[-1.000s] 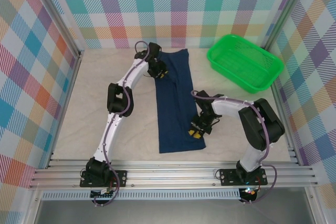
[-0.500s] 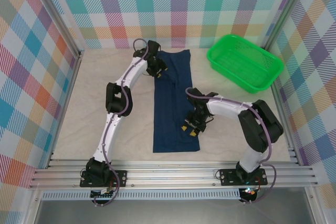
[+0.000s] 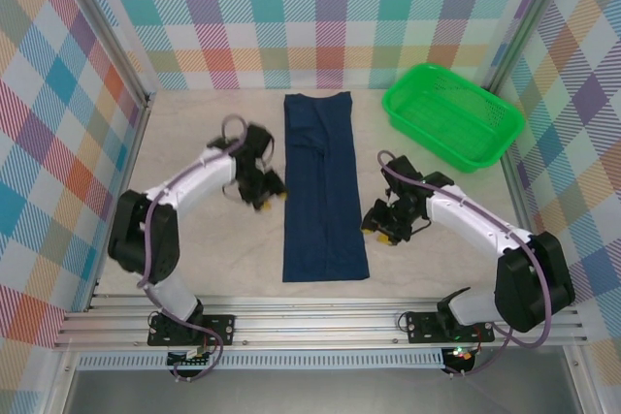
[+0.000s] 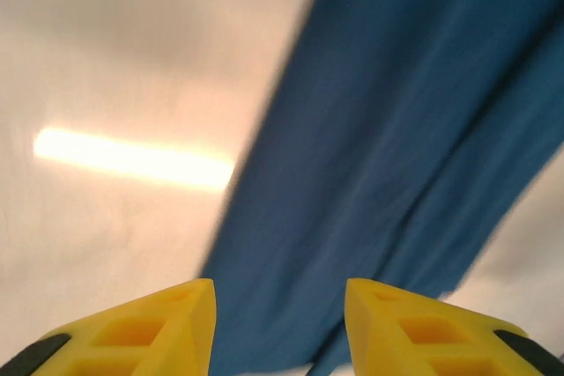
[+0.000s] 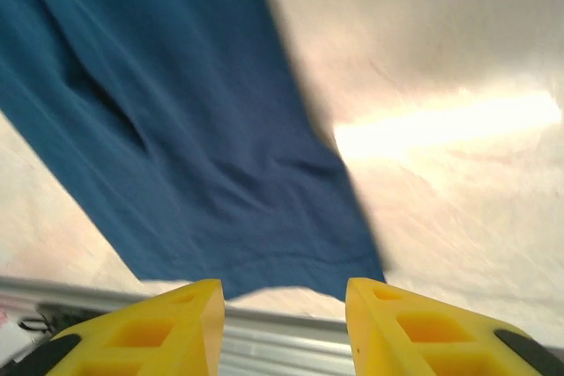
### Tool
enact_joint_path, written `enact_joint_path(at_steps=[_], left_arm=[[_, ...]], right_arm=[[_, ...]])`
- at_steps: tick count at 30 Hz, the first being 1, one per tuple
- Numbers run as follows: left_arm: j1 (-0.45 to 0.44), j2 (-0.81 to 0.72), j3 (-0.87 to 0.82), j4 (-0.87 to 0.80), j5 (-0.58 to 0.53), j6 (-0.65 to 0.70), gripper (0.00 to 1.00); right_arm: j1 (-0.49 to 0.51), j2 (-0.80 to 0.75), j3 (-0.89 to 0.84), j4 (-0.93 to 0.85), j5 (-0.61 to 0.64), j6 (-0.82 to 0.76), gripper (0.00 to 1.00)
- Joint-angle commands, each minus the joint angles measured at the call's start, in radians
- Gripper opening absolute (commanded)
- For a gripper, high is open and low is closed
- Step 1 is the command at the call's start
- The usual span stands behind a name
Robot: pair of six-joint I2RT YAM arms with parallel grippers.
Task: Fold and stack the t-shirts
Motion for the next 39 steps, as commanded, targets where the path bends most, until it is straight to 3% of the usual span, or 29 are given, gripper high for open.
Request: enact_joint_path(at_steps=[1, 4, 7, 11, 14, 22, 39], left_arm=[[-0.132, -0.099, -0.240, 0.146, 0.170, -0.106, 0.44], [-0.233, -0.144, -0.374, 0.274, 0.154, -0.239, 0.46], [-0.262, -0.147, -0.411, 0.324, 0.115, -0.284, 0.46], [-0.266, -0.121, -0.398, 0.271, 0.073, -0.257, 0.43], [-0.266, -0.103, -0.406, 0.329, 0.079, -0.258, 0.39], [-0.277, -0.076, -0.333, 0.272, 0.062, -0.209, 0.13], [-0.277, -0.075, -0.316, 0.236, 0.091, -0.185, 0.05]], right_arm=[[-0.002, 0.010, -0.075, -0.022, -0.156, -0.053, 0.41], [-0.001, 0.038, -0.140, 0.033, -0.211, -0.029, 0.41], [0.000, 0.046, -0.177, 0.081, -0.227, -0.007, 0.41], [0.000, 0.060, -0.197, 0.105, -0.226, 0.005, 0.41], [0.000, 0.061, -0.202, 0.113, -0.224, 0.005, 0.40], [0.001, 0.057, -0.222, 0.114, -0.209, 0.020, 0.40], [0.091, 0.204, -0.191, 0.210, -0.203, 0.107, 0.32]])
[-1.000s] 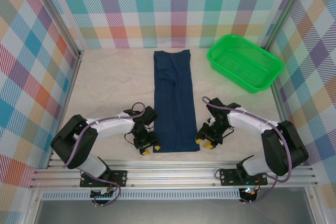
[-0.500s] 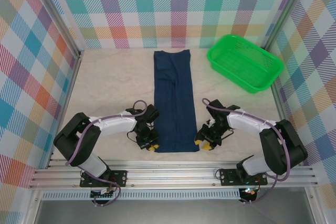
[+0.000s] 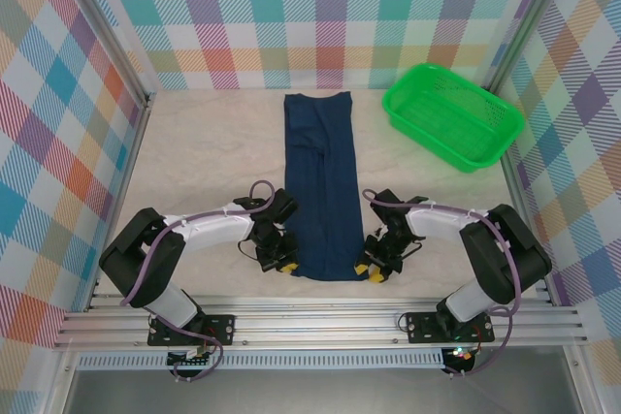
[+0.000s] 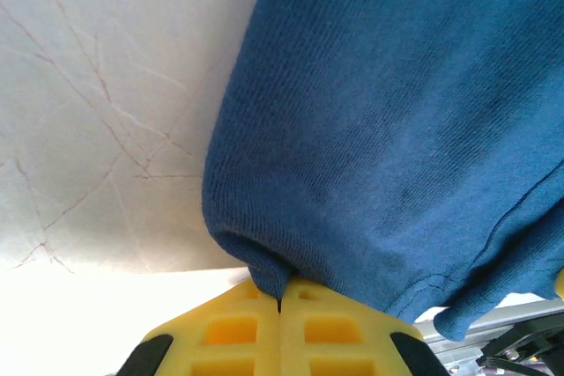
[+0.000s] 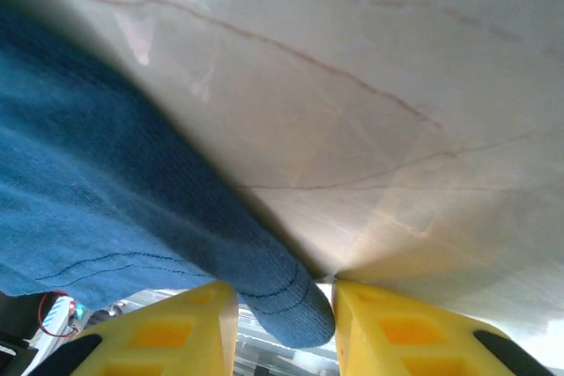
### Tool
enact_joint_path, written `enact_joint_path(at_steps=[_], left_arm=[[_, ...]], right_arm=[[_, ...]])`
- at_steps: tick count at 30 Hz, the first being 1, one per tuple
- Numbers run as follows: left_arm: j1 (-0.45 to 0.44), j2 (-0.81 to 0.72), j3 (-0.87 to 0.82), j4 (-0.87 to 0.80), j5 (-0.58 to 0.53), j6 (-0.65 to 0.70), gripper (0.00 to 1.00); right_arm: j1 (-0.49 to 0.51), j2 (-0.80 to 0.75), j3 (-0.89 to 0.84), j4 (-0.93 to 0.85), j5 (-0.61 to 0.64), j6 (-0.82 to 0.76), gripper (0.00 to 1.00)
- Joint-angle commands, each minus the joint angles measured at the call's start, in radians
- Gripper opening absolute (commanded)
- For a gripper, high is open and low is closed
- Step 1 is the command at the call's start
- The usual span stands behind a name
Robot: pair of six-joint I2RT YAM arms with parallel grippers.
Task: Fold and stack the t-shirts
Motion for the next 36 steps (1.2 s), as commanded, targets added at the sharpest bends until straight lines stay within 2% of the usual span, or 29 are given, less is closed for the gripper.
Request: enact_joint_path(at_steps=[1, 4, 8, 10, 14, 21, 25, 30, 36], left_arm=[[-0.012, 0.009, 0.021, -0.021, 0.017, 0.018, 0.05], [-0.013, 0.002, 0.017, -0.021, 0.014, 0.020, 0.04], [-0.011, -0.014, 0.016, -0.030, 0.013, 0.035, 0.03], [-0.013, -0.023, 0.013, -0.041, 0.013, 0.045, 0.02], [-0.017, -0.049, -0.011, -0.059, 0.035, 0.067, 0.00], [-0.061, -0.190, -0.047, -0.081, 0.093, 0.068, 0.00], [-0.053, -0.235, 0.007, -0.108, 0.040, 0.067, 0.00], [0.028, -0.170, 0.092, -0.085, -0.033, 0.054, 0.00], [0.172, -0.023, 0.234, 0.009, -0.028, 0.064, 0.00]], right_arm=[[0.020, 0.032, 0.021, 0.027, 0.006, 0.022, 0.29], [0.023, 0.057, 0.034, 0.039, 0.016, 0.018, 0.22], [0.027, 0.050, 0.048, 0.052, 0.029, 0.012, 0.04], [0.033, 0.031, 0.066, 0.024, 0.051, -0.005, 0.00], [0.057, -0.014, 0.081, -0.048, 0.066, -0.052, 0.00], [0.112, -0.144, 0.083, -0.179, -0.019, -0.072, 0.00], [0.105, -0.169, 0.155, -0.223, 0.012, -0.067, 0.00], [0.058, -0.109, 0.262, -0.225, 0.074, -0.071, 0.00], [-0.033, 0.045, 0.450, -0.210, 0.082, -0.135, 0.00]])
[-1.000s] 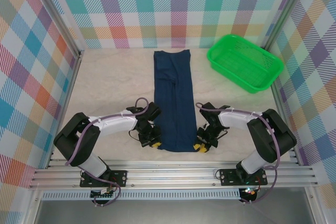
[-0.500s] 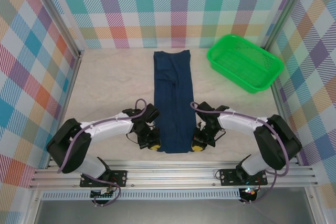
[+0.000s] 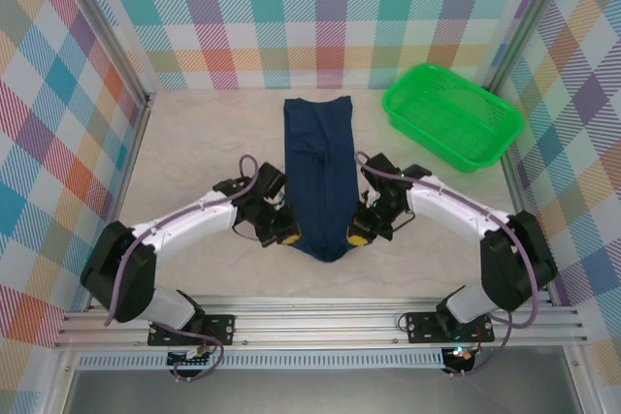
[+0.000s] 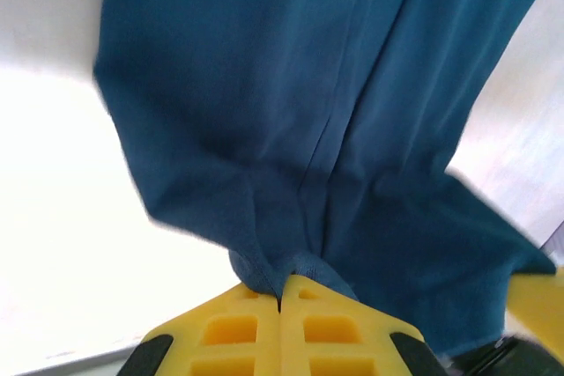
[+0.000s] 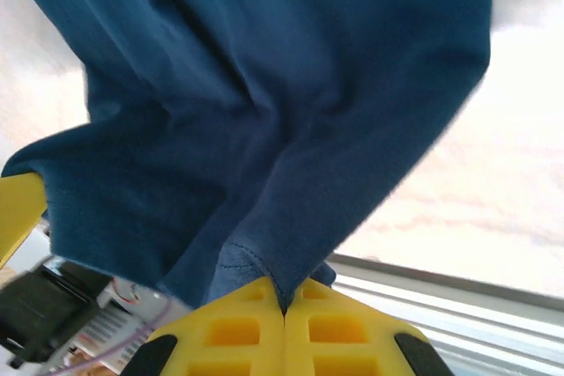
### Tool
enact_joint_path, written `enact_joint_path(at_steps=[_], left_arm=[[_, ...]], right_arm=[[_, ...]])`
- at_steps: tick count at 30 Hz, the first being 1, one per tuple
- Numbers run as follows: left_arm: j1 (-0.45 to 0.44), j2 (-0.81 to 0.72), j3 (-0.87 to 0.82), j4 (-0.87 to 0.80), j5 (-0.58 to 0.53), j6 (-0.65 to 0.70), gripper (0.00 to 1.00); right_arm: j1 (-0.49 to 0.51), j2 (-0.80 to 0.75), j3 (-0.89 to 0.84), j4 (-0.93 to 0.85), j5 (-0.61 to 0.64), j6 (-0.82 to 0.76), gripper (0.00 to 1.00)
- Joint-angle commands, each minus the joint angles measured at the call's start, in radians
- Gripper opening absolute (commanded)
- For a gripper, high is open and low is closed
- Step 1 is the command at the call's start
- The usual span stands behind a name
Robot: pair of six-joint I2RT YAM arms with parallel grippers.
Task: Fold and stack the t-shirts
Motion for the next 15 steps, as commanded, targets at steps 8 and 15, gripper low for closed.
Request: enact_joint_path(at_steps=[8, 15], left_arm=[[0.190, 0.248, 0.311, -0.023, -0.037, 0.109, 0.00], [0.269, 0.407, 0.499, -0.044, -0.030, 0.153, 0.00]], right_arm=[[-0.148, 0.293, 0.394, -0.063, 0.052, -0.114, 0.00], [-0.220, 0.480, 0.611, -0.093, 0.073, -0.121, 0.00]])
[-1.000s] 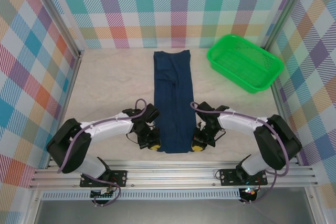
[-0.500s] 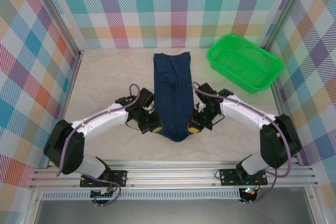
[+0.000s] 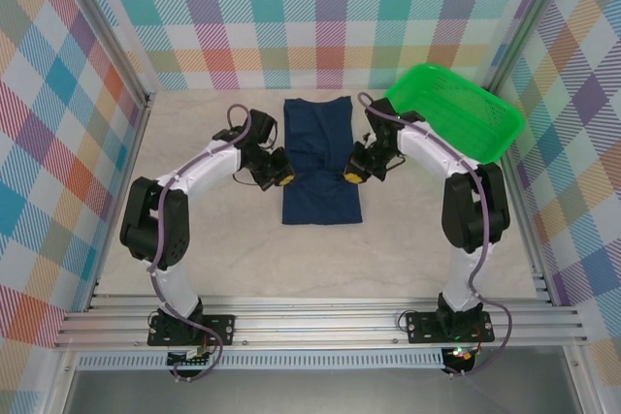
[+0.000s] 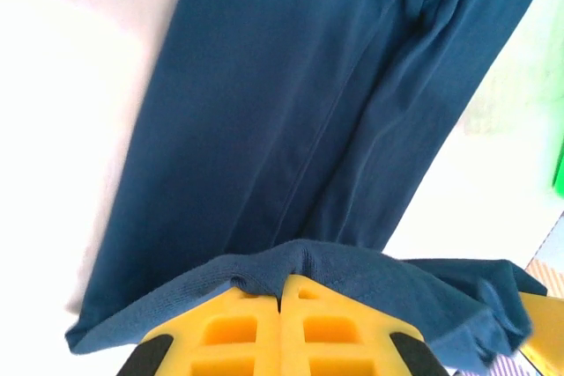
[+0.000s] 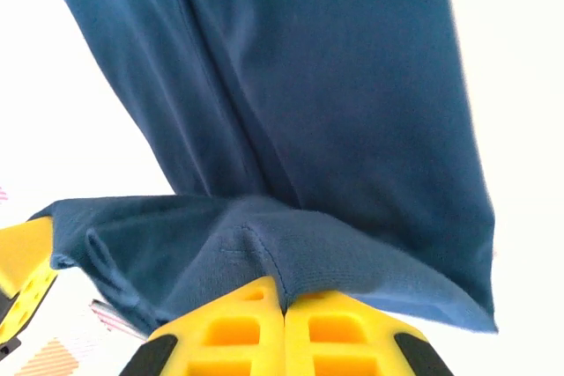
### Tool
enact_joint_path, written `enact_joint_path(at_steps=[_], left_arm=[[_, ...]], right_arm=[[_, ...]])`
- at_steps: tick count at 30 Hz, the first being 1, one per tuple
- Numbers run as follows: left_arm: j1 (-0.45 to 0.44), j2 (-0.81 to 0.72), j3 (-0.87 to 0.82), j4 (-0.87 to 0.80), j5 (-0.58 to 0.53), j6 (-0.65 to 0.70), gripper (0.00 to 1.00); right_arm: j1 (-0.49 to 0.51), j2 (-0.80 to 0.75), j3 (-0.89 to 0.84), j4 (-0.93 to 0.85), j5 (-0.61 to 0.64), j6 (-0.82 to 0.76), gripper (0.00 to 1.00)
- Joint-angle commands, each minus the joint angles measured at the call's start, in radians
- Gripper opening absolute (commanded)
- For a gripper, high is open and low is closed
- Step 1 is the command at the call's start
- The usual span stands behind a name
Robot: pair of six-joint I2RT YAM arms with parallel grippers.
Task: Fold and stack the t-shirts
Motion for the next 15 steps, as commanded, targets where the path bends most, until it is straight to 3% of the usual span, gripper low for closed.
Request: enact_joint_path(at_steps=[1, 8, 11, 12, 15], left_arm=[[0.033, 0.079, 0.086, -0.029, 0.004, 0.044, 0.00], [0.064, 0.239, 0.262, -0.053, 0.037, 0.074, 0.01], [0.069, 0.289, 0.320, -0.073, 0.042, 0.090, 0.14], [0.071, 0.294, 0.330, -0.066, 0.041, 0.096, 0.23], [0.076, 0.271, 0.340, -0.087, 0.000, 0.109, 0.46]], right_arm=[[-0.028, 0.075, 0.080, -0.042, 0.015, -0.021, 0.00], [-0.059, 0.232, 0.261, -0.067, -0.002, -0.023, 0.00], [-0.065, 0.287, 0.316, -0.066, -0.018, -0.028, 0.00], [-0.069, 0.298, 0.328, -0.053, -0.029, -0.036, 0.05], [-0.075, 0.299, 0.350, -0.045, -0.008, -0.072, 0.37]])
